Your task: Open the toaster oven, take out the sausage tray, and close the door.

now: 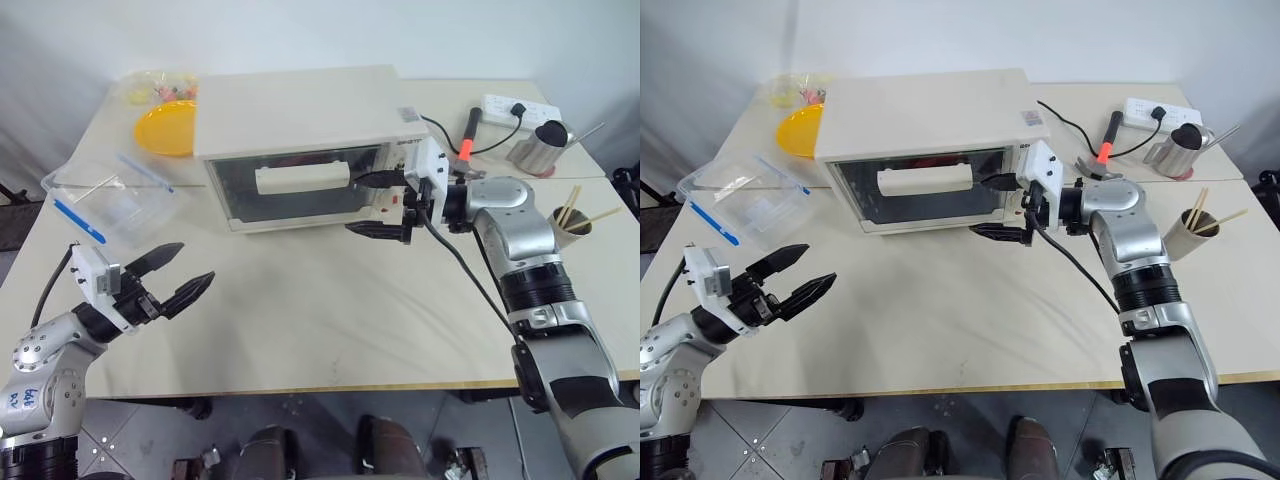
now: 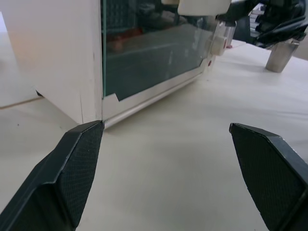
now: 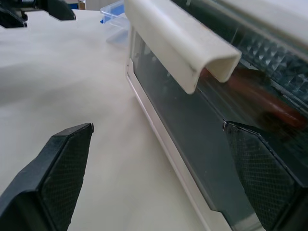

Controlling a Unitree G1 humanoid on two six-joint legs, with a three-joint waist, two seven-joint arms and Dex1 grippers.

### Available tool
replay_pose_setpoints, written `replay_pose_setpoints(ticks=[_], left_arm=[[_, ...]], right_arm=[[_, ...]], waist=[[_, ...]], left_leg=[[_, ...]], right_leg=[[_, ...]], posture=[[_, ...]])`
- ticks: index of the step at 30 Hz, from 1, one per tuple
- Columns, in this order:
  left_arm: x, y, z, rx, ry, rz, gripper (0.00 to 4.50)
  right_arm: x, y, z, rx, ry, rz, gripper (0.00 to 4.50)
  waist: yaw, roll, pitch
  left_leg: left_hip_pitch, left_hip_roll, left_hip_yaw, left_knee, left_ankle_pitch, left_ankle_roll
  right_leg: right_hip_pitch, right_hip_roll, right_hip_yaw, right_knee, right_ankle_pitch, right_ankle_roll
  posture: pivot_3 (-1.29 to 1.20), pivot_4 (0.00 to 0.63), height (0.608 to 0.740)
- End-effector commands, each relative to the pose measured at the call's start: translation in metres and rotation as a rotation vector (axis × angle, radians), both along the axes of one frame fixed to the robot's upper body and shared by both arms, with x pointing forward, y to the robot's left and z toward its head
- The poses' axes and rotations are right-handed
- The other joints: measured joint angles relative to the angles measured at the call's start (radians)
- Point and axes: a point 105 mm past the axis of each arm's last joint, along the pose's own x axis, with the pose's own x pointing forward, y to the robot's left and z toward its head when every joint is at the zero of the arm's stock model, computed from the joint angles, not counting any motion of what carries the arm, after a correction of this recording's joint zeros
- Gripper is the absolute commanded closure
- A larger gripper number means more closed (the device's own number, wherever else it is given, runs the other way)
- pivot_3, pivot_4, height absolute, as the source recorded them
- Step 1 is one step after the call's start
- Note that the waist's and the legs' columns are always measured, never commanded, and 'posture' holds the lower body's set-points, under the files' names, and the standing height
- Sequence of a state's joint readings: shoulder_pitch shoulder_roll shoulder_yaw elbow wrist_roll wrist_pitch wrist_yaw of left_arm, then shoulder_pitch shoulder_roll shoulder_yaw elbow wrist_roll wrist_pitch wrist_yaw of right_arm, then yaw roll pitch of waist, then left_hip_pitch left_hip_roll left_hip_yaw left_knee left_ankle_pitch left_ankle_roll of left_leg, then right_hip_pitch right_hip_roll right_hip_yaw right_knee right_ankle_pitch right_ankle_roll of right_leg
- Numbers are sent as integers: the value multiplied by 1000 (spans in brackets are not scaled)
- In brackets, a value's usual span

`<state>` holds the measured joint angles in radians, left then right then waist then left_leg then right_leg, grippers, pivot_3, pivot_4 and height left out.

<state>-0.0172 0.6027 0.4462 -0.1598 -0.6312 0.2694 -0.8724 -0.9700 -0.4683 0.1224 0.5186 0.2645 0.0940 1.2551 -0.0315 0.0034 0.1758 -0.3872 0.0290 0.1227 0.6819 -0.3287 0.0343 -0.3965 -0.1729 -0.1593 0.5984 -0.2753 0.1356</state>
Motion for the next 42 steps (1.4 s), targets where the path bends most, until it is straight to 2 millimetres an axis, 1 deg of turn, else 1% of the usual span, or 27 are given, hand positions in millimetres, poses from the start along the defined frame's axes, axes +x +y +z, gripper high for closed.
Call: replay_pose_setpoints(ticks=[1,8,12,17,20,22,23,24,30,32,33,36,37,42], left_arm=[[-9,3,15,-18,-53,11,80],[-13,11,21,-12,-57,43,80],[-10,15,26,-6,-63,55,80],[-2,19,32,-3,-67,76,80],[5,26,40,-4,-87,104,80],[9,28,48,-27,-104,87,80],[11,30,51,-33,-113,79,457],[14,30,54,-38,-113,68,641],[27,27,68,-35,-130,-5,2471],[33,22,72,-32,-138,-44,3031],[37,19,74,-25,-144,-66,3430],[45,12,78,-13,-172,-108,4257],[48,9,79,-7,-176,-131,4382],[59,-3,73,28,-140,-207,4382]], right_arm=[[-11,16,24,27,-70,104,0],[-30,27,29,38,-90,210,0],[-40,29,27,26,-88,249,0],[-48,28,15,2,-68,258,0],[-50,28,4,-15,-65,252,0],[-51,28,0,-17,-61,246,0],[-51,28,-2,-17,-60,244,0],[-51,29,-2,-16,-58,241,0],[-51,30,-2,-11,-59,232,0],[-50,31,-2,-9,-60,228,0],[-51,31,-3,-8,-61,227,0],[-52,31,-4,-6,-61,223,0],[-54,30,-5,-5,-60,220,0],[-60,28,-7,-2,-59,212,0]], waist=[[-2,0,0],[-1,0,0],[-2,0,0],[-4,0,0],[-4,0,0],[-4,0,0],[-4,0,0],[-4,0,0],[-6,0,0],[-6,0,0],[-5,0,0],[-5,0,0],[-4,0,1],[-5,-1,1]], left_leg=[[0,0,0,0,0,0],[0,2,0,0,0,-1],[0,2,0,0,-1,-2],[0,2,1,0,-2,-4],[0,2,1,0,-2,-5],[0,2,1,0,-2,-5],[0,2,1,0,-2,-5],[0,2,1,0,-2,-5],[0,2,2,0,-2,-5],[0,2,2,0,-2,-5],[0,1,3,0,-2,-5],[0,1,3,0,-2,-6],[0,1,3,0,-2,-5],[0,1,4,0,-2,-6]], right_leg=[[0,0,0,0,0,0],[-1,1,1,0,0,0],[-2,2,1,0,0,-1],[-2,5,1,0,-1,-2],[-2,6,1,1,-1,-3],[-2,6,1,1,-2,-3],[-2,6,1,1,-2,-3],[-3,6,1,1,-2,-3],[-4,6,2,4,-2,-3],[-5,6,2,4,-2,-3],[-5,6,2,4,-2,-3],[-5,6,2,5,-2,-3],[-5,6,2,5,-2,-3],[-7,7,2,6,-2,-3]], posture=[[0,150,740],[0,150,740],[0,150,740],[0,150,740],[0,150,740],[0,150,740],[0,150,740],[0,150,740],[0,150,740],[0,150,740],[0,150,740],[0,150,740],[0,150,740],[0,150,740]])
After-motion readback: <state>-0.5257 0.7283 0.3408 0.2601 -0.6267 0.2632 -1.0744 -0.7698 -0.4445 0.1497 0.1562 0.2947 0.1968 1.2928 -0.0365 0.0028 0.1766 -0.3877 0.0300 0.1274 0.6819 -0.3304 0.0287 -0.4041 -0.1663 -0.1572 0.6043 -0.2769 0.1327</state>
